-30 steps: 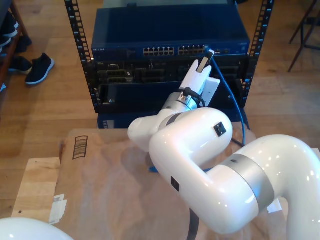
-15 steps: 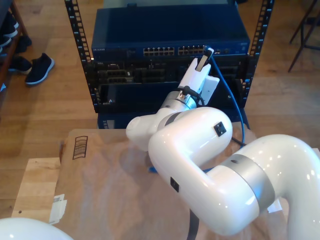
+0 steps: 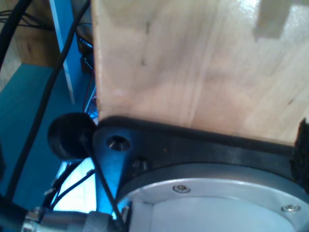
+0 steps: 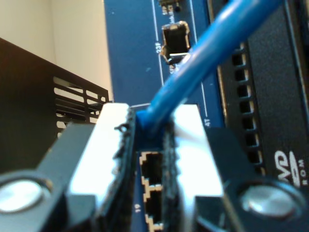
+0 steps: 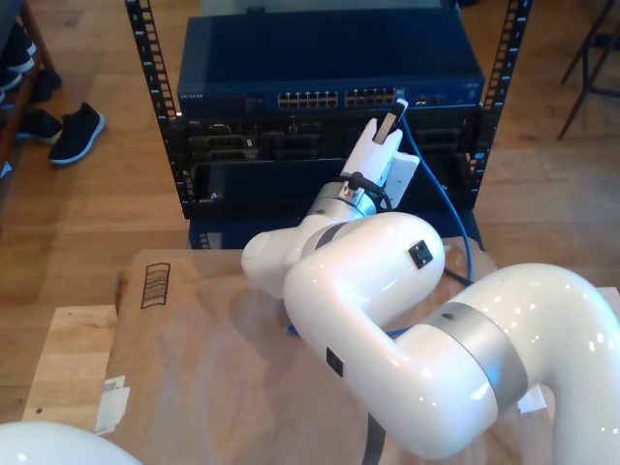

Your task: Grab the cable and plug it in

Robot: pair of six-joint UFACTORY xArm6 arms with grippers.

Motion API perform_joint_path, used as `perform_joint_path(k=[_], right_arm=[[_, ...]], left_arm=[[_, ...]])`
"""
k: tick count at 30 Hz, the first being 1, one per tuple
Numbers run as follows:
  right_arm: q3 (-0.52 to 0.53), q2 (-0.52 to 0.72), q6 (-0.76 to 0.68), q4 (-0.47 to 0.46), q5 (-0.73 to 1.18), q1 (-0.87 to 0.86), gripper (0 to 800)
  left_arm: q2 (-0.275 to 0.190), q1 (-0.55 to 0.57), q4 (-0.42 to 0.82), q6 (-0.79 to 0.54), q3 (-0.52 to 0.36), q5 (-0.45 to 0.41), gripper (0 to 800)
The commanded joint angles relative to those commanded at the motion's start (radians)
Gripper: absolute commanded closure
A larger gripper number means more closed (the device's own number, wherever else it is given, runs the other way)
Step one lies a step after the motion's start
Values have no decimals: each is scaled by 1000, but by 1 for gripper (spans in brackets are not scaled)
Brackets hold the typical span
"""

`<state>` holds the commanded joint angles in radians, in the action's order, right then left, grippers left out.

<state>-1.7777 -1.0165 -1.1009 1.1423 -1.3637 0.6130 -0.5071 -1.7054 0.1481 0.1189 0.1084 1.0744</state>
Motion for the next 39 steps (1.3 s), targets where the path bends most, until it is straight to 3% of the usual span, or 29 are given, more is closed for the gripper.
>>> perform_joint_path(k=[20, 22, 24, 31, 35, 39], right_arm=[[-15, 0, -3, -9, 32, -29, 798], [2, 12, -5, -12, 32, -21, 728], [80, 57, -6, -14, 40, -14, 627], [578, 370, -17, -28, 54, 12, 549], [862, 583, -21, -180, 210, 8, 417], [1025, 789, -15, -279, 489, -9, 234]], left_arm=[[0, 0, 0, 0, 0, 0, 0], [2, 0, 2, 0, 0, 0, 0], [0, 0, 2, 0, 0, 0, 0], [0, 0, 2, 0, 0, 0, 0], [0, 0, 0, 0, 0, 0, 0], [0, 0, 2, 0, 0, 0, 0]])
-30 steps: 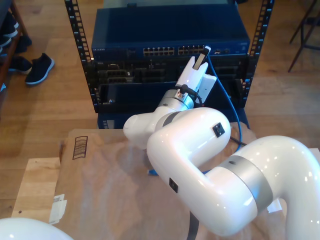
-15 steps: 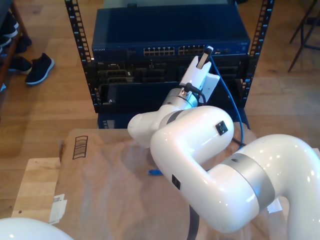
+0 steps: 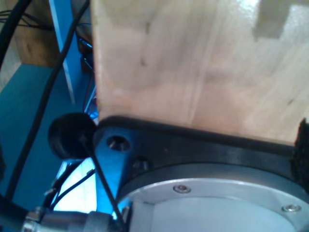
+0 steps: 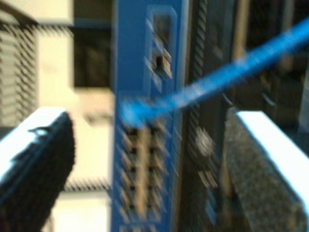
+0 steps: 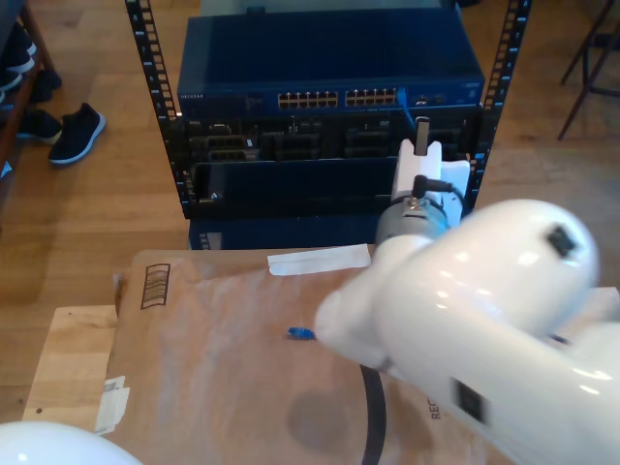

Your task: Grab the cable and plug it in

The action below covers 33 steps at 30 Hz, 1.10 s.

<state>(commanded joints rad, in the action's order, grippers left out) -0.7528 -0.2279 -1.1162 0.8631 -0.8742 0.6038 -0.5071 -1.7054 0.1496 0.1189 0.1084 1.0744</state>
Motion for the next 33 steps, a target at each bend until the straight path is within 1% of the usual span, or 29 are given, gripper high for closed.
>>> perform_joint_path(k=[1, 2, 5, 8, 12, 14, 15, 16, 19, 20, 22, 23, 24, 26, 28, 30, 33], right_arm=[[29, 52, 3, -44, 57, -21, 206], [71, 106, 5, -109, 107, -52, 203], [201, 275, 5, -345, 299, -176, 190], [275, 408, 8, -548, 525, -325, 189], [267, 525, 9, -856, 844, -519, 188], [245, 559, 11, -971, 931, -560, 189], [241, 568, 14, -1003, 968, -580, 189], [239, 572, 31, -1022, 1008, -608, 189], [238, 592, 147, -1019, 1151, -715, 186], [238, 618, 184, -1013, 1234, -746, 163], [235, 660, 253, -987, 1432, -830, 80], [233, 674, 304, -961, 1510, -867, 33], [233, 690, 373, -930, 1565, -902, 4], [249, 756, 531, -845, 1674, -984, 4], [282, 821, 667, -775, 1760, -1132, 3], [302, 876, 758, -756, 1823, -1270, 3], [308, 908, 853, -758, 1890, -1448, 3]], left_arm=[[0, 0, -2, 0, 0, 0, 0], [0, 0, 0, 0, 0, 0, 0], [0, 0, -2, 0, 0, 0, 0], [0, 0, -2, 0, 0, 0, 0], [0, 0, 0, 0, 0, 0, 0], [0, 0, -2, 0, 0, 0, 0], [2, 0, -2, 0, 0, 0, 0], [0, 0, 0, 0, 0, 0, 0], [0, 0, -2, 0, 0, 0, 0], [0, 0, 0, 0, 0, 0, 0], [0, 0, 0, 0, 0, 0, 0], [0, 0, -2, 0, 0, -2, 0], [0, 0, -2, 0, 0, 0, 0], [2, 0, -2, 0, 0, 0, 0], [0, 0, -2, 0, 0, 0, 0], [0, 0, -2, 0, 0, 0, 0], [0, 0, -2, 0, 0, 0, 0]])
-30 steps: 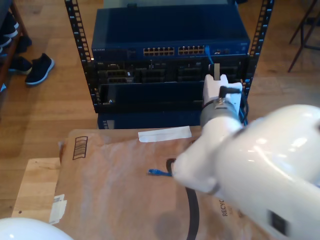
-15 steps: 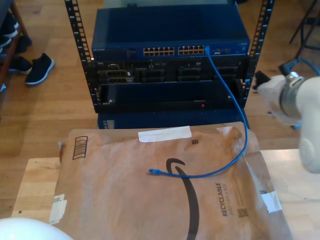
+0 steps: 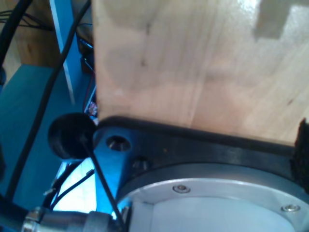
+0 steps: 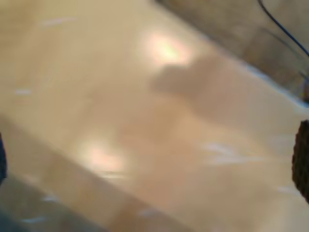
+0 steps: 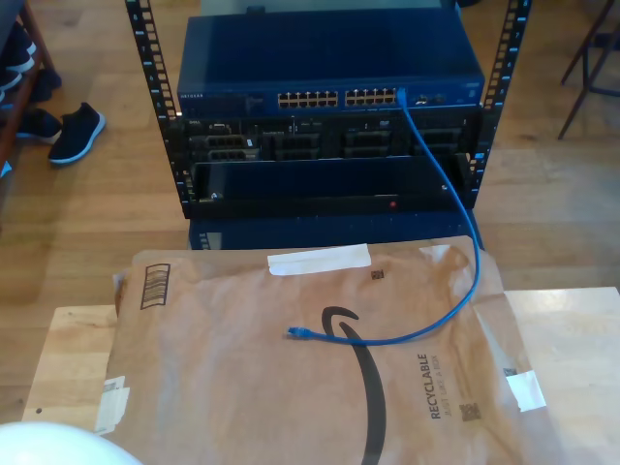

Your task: Grab the cable and plug it in

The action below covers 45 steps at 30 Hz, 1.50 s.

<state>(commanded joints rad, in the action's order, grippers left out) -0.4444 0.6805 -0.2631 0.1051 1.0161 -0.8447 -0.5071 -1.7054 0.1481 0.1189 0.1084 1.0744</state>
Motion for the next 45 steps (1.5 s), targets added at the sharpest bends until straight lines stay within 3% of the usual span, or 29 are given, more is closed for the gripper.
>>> perform_joint_path(k=[4, 9, 12, 18, 22, 26, 30, 37, 45], right_arm=[[-17, -9, 132, -6, 98, -242, 3], [-8, -68, 428, -6, 110, -526, 2], [48, -78, 494, -8, 106, -680, 3], [155, -80, 489, -8, 55, -689, 10], [166, -71, 489, -11, 51, -686, 16], [186, -28, 491, -11, 92, -683, 16], [301, 75, 476, -8, 115, -680, 11], [446, 26, 454, -3, -160, -687, 4], [459, 6, 459, -2, -178, -686, 2]], left_arm=[[0, 0, 2, 0, 0, 0, 0], [0, 0, 0, 0, 0, 0, 0], [0, 0, 0, 0, 0, 0, 0], [0, 0, 0, 0, 0, 0, 0], [0, 0, 0, 0, 0, 0, 0], [0, 0, 0, 0, 0, 0, 0], [0, 0, 0, 0, 0, 0, 0], [0, 0, 0, 0, 0, 0, 0], [0, 0, 0, 0, 0, 0, 0]])
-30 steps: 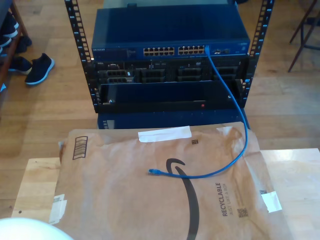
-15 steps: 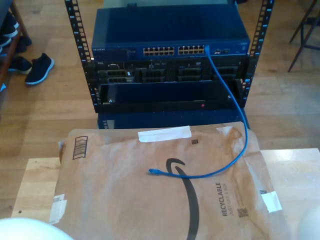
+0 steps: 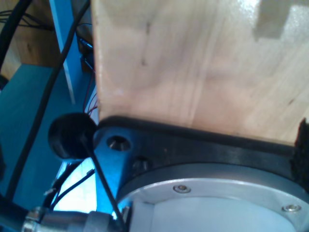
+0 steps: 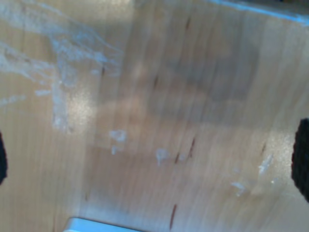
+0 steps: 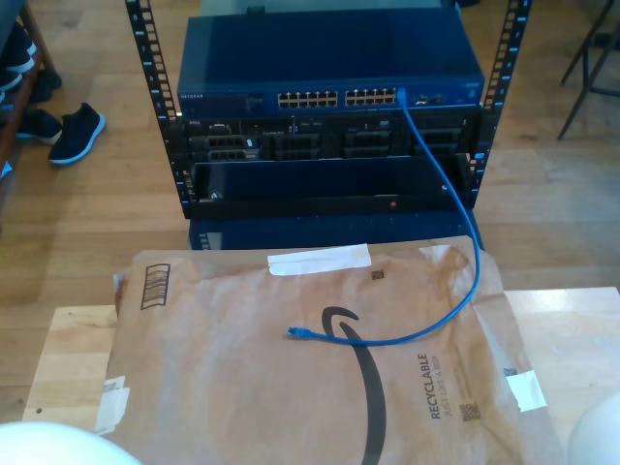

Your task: Grab the cable and plug it in

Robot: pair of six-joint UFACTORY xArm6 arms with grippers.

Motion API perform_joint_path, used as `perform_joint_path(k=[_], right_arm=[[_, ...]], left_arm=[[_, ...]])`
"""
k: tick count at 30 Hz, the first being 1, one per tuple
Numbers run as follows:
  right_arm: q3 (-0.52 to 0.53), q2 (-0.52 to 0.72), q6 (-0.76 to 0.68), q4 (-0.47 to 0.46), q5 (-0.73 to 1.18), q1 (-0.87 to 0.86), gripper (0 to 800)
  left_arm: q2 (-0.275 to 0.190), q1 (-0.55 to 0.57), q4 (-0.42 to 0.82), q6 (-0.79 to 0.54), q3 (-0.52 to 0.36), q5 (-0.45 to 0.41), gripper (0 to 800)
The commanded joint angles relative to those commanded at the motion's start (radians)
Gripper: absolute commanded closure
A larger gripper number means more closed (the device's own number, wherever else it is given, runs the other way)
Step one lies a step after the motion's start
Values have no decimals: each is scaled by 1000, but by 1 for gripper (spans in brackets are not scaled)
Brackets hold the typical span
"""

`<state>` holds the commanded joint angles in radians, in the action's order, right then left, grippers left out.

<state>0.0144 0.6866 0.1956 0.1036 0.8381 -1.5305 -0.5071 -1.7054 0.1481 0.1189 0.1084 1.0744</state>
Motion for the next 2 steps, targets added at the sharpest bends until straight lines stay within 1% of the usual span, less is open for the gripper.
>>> perform_joint_path(k=[2], right_arm=[[0, 2, 0, 0, 0, 0, 2]], left_arm=[[0, 0, 0, 0, 0, 0, 0]])
